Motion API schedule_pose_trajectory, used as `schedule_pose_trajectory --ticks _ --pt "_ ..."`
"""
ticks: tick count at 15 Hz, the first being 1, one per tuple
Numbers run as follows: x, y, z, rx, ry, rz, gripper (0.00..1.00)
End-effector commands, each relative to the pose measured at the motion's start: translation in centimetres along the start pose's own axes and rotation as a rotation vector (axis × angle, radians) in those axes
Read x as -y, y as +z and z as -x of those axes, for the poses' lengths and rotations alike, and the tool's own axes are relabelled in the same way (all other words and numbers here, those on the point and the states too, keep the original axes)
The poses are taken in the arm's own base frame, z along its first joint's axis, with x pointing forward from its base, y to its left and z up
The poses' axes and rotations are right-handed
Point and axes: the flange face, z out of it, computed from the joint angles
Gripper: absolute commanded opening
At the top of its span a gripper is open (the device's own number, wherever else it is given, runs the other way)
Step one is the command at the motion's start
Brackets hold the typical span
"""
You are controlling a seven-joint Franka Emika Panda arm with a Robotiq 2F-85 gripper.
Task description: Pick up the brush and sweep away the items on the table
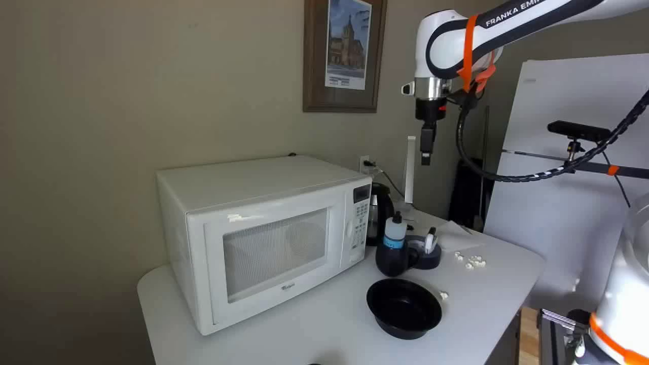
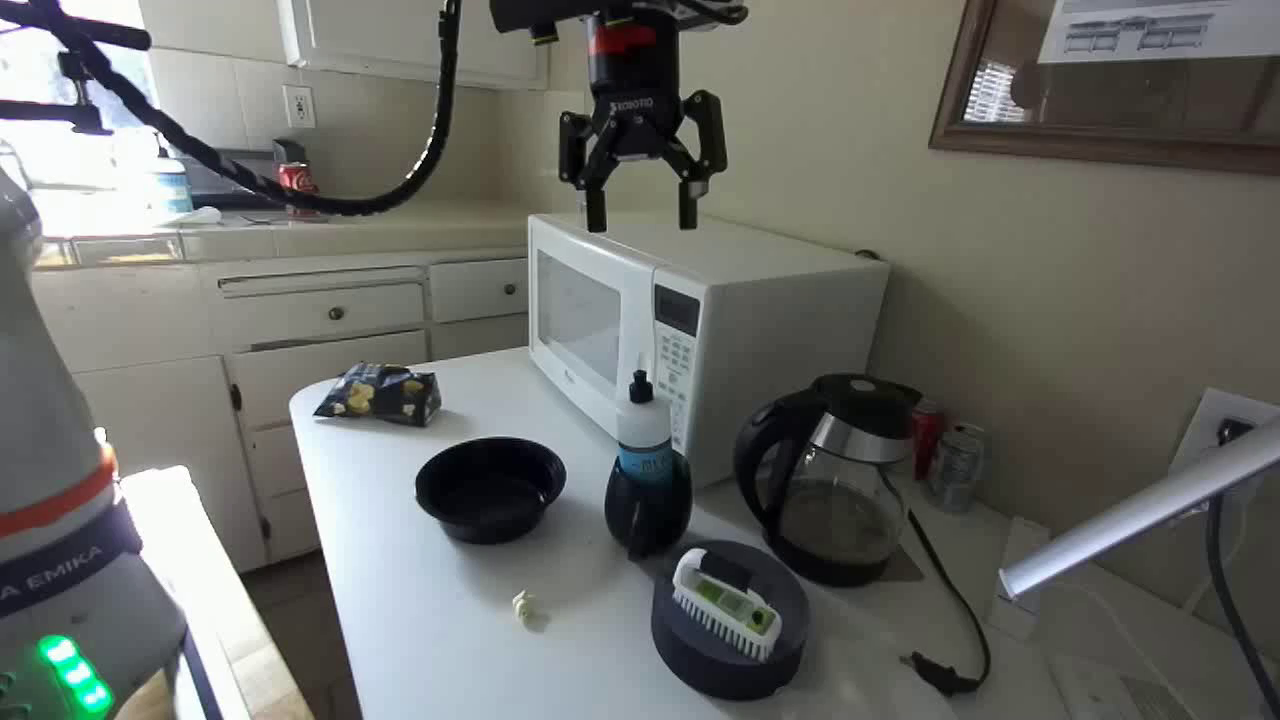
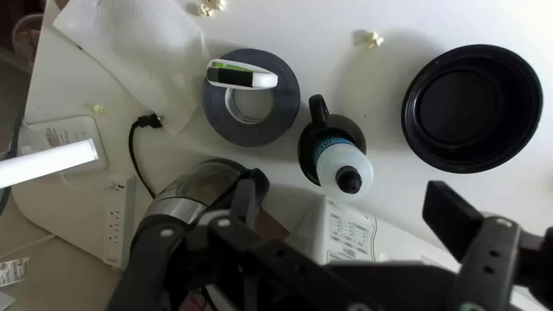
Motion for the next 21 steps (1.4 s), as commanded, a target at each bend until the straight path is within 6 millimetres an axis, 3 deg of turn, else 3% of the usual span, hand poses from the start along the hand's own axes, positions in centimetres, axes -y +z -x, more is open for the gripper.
schedule_pose_trajectory --ticks 1,3,7,13,16,21 --pt "0.0 -0.1 0.0 0.001 0.000 -0.001 1.00" --pt "-1.5 0.4 0.1 -0.021 0.093 -0.052 1.00" --pt "-5.9 2.1 2.2 -0.060 0.296 -0.152 1.00" --pt "-13.5 6.7 5.3 -0.091 0.625 -0.147 1.00" --pt "-14.9 10.0 5.7 -0.067 0.780 -0.092 1.00" --pt "-14.6 16.9 5.3 0.097 0.927 -0.132 1.00"
